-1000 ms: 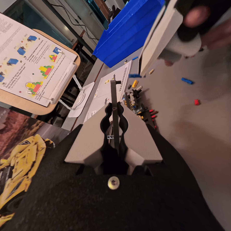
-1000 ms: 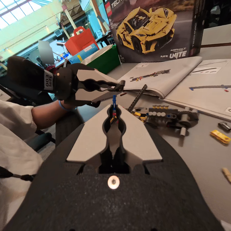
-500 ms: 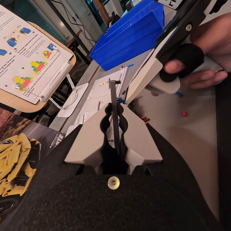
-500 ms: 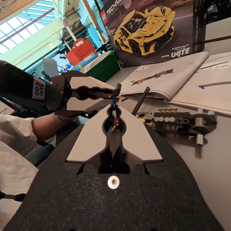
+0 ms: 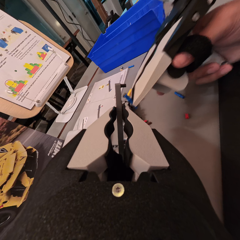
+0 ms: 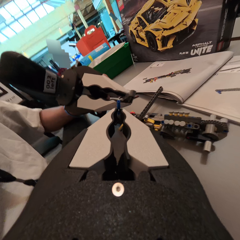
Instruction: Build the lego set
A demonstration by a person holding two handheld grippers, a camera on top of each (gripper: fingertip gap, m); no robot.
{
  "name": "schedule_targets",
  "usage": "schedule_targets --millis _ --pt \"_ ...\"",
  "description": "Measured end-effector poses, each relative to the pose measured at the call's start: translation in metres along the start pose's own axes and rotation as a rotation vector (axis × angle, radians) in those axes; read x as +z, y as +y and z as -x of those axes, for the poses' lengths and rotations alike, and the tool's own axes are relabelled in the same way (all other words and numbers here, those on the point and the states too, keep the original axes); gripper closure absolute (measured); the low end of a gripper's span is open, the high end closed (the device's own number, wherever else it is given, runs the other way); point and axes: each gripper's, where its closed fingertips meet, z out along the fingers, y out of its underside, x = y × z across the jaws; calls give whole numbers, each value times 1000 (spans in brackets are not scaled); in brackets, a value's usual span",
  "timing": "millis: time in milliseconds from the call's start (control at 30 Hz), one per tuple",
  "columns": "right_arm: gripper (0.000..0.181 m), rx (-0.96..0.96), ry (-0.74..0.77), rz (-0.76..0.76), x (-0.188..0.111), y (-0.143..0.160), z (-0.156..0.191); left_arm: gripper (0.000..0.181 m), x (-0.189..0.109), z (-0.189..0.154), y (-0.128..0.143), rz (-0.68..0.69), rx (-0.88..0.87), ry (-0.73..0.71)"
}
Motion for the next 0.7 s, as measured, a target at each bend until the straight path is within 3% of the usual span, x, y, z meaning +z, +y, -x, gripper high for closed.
schedule_targets --millis 133,233,367,700 --pt "177 -299 156 155 -43 14 -27 174 0 8 7 30 -11 -25" --pt "177 -296 46 145 -58 14 -13 174 -1 3 0 0 -67 21" --pt "177 -315 77 191 -41 18 -15 174 0 -14 -13 -46 -93 77" --pt "177 -343 80 205 -6 23 -7 174 3 -24 -15 -43 -104 107"
